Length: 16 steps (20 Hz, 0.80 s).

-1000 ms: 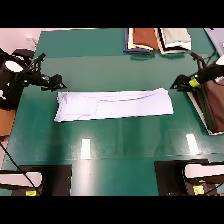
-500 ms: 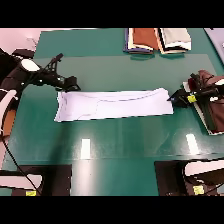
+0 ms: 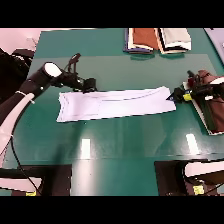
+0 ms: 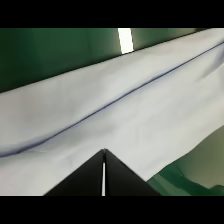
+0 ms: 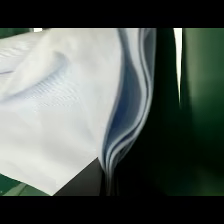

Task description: Fold the shirts.

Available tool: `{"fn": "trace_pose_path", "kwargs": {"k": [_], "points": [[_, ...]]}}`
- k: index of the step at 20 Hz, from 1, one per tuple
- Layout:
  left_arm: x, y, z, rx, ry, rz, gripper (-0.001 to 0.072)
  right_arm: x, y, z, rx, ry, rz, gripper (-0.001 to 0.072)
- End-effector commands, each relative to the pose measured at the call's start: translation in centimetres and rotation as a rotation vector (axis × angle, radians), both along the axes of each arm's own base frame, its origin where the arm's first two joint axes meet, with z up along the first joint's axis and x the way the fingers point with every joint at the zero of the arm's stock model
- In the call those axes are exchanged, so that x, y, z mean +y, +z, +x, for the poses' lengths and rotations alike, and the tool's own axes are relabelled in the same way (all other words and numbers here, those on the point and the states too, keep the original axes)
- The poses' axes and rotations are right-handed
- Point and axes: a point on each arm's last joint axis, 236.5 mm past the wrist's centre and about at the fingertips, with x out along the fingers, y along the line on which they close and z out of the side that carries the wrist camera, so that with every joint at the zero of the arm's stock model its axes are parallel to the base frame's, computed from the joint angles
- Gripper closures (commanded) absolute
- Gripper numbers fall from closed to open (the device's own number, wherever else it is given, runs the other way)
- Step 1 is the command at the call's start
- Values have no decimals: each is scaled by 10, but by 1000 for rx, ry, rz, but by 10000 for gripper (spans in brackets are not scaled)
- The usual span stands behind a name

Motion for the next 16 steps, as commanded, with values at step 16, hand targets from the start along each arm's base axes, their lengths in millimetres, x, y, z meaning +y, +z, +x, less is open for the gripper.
{"fn": "trace_pose_path", "kwargs": {"k": [16], "points": [[-98, -88, -15, 71, -182, 81, 684, 210, 251, 34, -431, 395, 28, 697]]}}
